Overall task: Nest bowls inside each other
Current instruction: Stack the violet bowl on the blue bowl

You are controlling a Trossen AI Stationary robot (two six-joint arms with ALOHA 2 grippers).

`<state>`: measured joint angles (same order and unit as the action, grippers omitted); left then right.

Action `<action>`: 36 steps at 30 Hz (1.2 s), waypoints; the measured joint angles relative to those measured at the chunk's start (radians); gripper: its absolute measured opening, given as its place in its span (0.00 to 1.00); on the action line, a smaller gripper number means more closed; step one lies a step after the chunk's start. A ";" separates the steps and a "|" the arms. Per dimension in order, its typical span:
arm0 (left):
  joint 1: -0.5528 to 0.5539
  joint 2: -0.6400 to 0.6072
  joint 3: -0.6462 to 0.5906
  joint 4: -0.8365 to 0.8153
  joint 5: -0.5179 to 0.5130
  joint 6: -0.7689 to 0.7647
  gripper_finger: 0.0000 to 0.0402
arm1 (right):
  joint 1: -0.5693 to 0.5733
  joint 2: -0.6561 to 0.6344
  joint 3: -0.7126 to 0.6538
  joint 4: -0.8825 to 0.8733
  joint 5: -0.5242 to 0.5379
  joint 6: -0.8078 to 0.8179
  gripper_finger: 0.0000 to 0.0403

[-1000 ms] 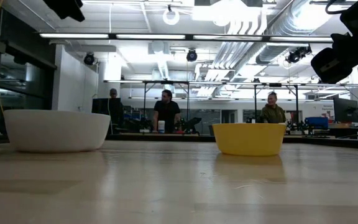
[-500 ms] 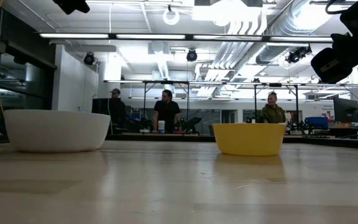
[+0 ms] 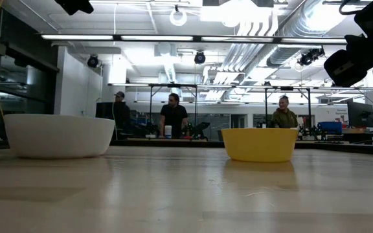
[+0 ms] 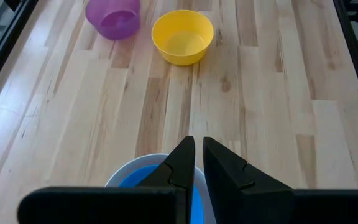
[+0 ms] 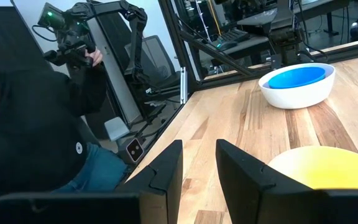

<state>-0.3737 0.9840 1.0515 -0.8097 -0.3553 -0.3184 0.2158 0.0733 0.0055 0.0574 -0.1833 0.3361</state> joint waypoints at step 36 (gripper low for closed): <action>0.000 0.000 0.000 0.039 0.000 -0.143 0.08 | -0.133 0.627 0.530 -0.467 0.610 -0.238 0.23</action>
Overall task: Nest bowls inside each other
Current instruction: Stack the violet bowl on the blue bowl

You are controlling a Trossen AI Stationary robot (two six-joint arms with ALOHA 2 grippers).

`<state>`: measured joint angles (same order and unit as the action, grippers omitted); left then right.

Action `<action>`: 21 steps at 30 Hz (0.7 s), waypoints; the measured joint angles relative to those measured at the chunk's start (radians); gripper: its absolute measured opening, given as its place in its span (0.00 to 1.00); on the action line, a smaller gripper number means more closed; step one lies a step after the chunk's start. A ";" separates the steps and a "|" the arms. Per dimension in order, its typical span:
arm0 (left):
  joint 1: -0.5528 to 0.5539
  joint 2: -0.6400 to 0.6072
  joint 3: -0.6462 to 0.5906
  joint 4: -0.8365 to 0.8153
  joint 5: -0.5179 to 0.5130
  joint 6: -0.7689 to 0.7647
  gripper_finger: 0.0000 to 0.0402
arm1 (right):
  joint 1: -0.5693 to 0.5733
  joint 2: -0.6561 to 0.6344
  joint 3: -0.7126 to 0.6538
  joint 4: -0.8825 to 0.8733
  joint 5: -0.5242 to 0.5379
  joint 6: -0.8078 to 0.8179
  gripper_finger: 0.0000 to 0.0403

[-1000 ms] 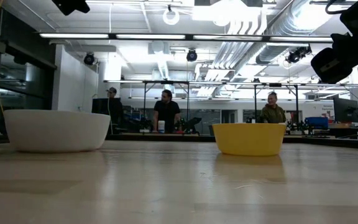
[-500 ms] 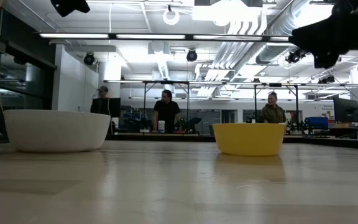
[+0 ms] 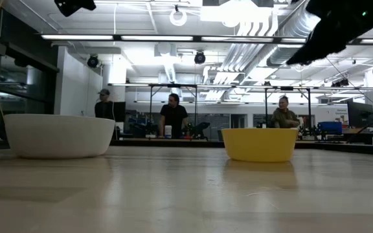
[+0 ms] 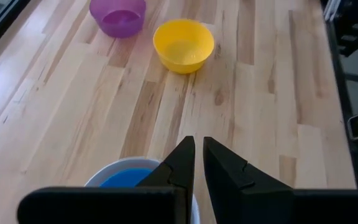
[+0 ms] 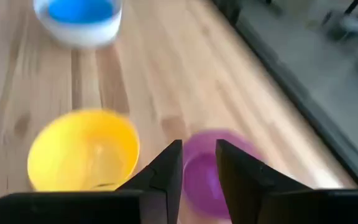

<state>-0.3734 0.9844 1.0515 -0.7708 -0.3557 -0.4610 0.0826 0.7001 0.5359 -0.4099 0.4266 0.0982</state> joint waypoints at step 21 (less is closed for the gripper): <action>0.000 0.000 0.000 0.002 0.006 0.003 0.08 | -0.301 0.513 0.305 -0.290 -0.407 -0.346 0.23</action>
<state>-0.3733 0.9844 1.0515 -0.7689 -0.3496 -0.4583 -0.2188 1.2128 0.8405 -0.6998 0.0193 -0.2479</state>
